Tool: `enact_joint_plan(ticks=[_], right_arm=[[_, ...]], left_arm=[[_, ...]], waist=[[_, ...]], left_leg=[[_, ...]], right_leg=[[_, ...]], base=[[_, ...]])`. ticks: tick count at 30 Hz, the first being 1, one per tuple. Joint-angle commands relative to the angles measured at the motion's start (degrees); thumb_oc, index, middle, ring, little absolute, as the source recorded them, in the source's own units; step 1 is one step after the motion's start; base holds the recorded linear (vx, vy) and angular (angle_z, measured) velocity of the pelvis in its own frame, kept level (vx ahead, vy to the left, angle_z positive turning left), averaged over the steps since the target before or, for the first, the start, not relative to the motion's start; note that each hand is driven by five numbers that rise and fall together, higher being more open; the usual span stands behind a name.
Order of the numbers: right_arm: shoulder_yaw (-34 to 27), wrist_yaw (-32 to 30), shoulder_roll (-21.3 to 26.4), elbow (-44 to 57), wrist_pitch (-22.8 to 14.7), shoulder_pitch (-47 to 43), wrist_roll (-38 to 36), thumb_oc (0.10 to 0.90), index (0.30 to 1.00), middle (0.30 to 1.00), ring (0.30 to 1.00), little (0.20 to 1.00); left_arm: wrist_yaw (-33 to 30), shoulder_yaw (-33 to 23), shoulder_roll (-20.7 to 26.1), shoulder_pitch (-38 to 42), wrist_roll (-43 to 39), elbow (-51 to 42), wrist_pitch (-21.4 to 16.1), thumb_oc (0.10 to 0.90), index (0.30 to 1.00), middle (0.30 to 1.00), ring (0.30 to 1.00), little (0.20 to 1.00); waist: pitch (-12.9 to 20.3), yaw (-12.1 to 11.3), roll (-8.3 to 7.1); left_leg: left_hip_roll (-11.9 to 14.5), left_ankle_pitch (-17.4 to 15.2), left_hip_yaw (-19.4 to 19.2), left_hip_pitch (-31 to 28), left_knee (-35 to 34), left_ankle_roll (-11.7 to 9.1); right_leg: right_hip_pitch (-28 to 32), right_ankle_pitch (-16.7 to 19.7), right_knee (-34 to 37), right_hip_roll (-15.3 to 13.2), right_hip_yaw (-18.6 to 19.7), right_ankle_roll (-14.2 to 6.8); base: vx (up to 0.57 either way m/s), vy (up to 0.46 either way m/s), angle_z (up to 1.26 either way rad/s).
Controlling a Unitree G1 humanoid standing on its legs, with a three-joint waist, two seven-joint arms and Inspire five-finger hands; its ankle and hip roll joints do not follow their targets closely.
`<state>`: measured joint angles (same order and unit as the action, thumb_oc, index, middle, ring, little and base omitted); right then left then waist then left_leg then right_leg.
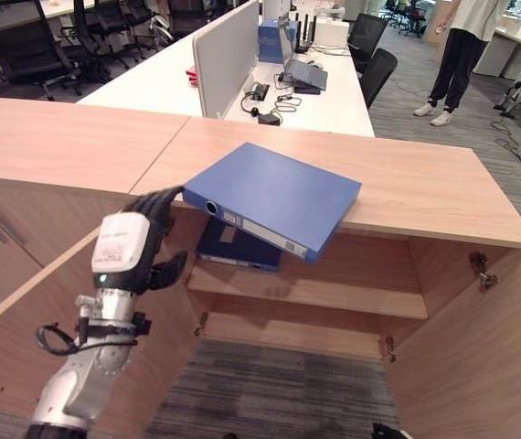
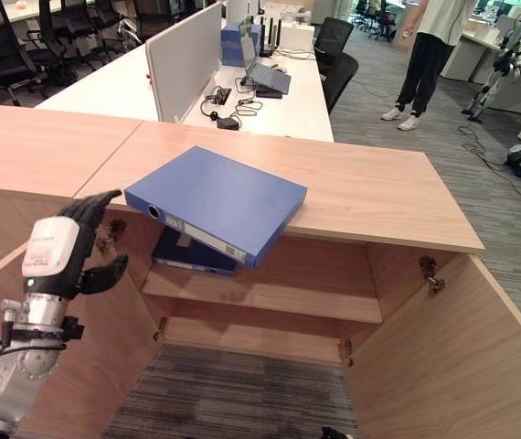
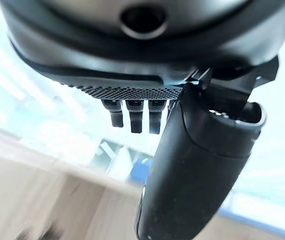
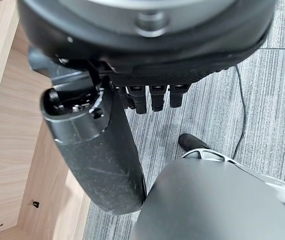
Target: Put the empty folder in the office cabinet
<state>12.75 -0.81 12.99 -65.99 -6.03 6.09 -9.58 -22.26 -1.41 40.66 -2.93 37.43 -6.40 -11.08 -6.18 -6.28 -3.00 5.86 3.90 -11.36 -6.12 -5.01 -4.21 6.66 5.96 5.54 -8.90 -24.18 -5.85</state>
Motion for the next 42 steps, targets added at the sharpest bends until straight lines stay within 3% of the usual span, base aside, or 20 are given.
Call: enact_joint_plan(ticks=[1, 7, 16, 28, 42], right_arm=[[3.3, 0.2, 2.2, -0.7, -0.9, -2.6, 0.7, 0.800, 0.900, 0.900, 0.900, 0.900], [3.5, -0.1, 3.1, -0.2, -1.1, -2.8, 0.8, 0.800, 0.900, 0.900, 0.900, 0.900], [3.5, -0.3, 3.7, 0.1, -1.2, -3.1, 0.5, 0.800, 0.900, 0.900, 0.900, 0.900], [3.1, -0.4, 4.2, -0.2, -1.3, -2.7, -0.2, 0.800, 0.900, 0.900, 0.900, 0.900], [2.9, -0.1, 4.0, -0.9, -1.1, -2.5, -0.7, 0.800, 0.900, 0.900, 0.900, 0.900]], left_arm=[[-4.0, -1.5, 3.7, 10.6, 2.3, -4.2, -3.0, 0.800, 0.900, 0.900, 0.900, 0.900], [-3.7, 2.0, 6.2, 13.7, 3.3, -2.5, -3.0, 0.800, 0.900, 0.900, 0.900, 0.900], [-2.2, 7.9, 5.7, 17.7, 2.5, 2.8, -2.7, 0.800, 0.900, 0.900, 0.900, 0.900], [-1.2, 15.1, 7.9, 24.4, 6.1, 10.4, -0.9, 0.800, 0.900, 0.900, 0.900, 0.900], [-1.2, 17.9, 10.5, 28.1, 8.2, 14.8, 0.6, 0.800, 0.900, 0.900, 0.900, 0.900]], waist=[[-1.3, 1.1, 2.19], [-1.1, 2.2, 2.96], [-0.9, 4.0, 3.59], [-0.7, 5.9, 3.63], [-0.3, 6.9, 3.64]], left_leg=[[3.7, -4.2, 2.1, -3.0, 0.0, -4.7], [3.6, -4.3, 1.7, -3.2, 0.0, -4.8], [3.6, -4.6, 0.9, -3.6, 0.0, -4.7], [3.6, -5.1, -0.3, -4.3, 0.0, -4.5], [3.4, -5.4, -1.3, -5.2, 0.0, -4.3]], right_leg=[[5.3, -8.7, -0.5, -0.6, -0.9, -3.7], [5.3, -8.9, -0.5, -0.4, -0.3, -3.7], [5.0, -8.8, -0.5, -0.4, 0.4, -3.6], [4.8, -8.6, -0.5, -0.4, 1.6, -3.8], [4.7, -8.5, -0.5, -0.4, 2.4, -4.0]], base=[[0.01, -0.032, -0.02], [0.00, 0.000, 0.00], [0.00, 0.001, -0.01], [0.00, 0.003, -0.03], [0.01, 0.003, -0.04]])
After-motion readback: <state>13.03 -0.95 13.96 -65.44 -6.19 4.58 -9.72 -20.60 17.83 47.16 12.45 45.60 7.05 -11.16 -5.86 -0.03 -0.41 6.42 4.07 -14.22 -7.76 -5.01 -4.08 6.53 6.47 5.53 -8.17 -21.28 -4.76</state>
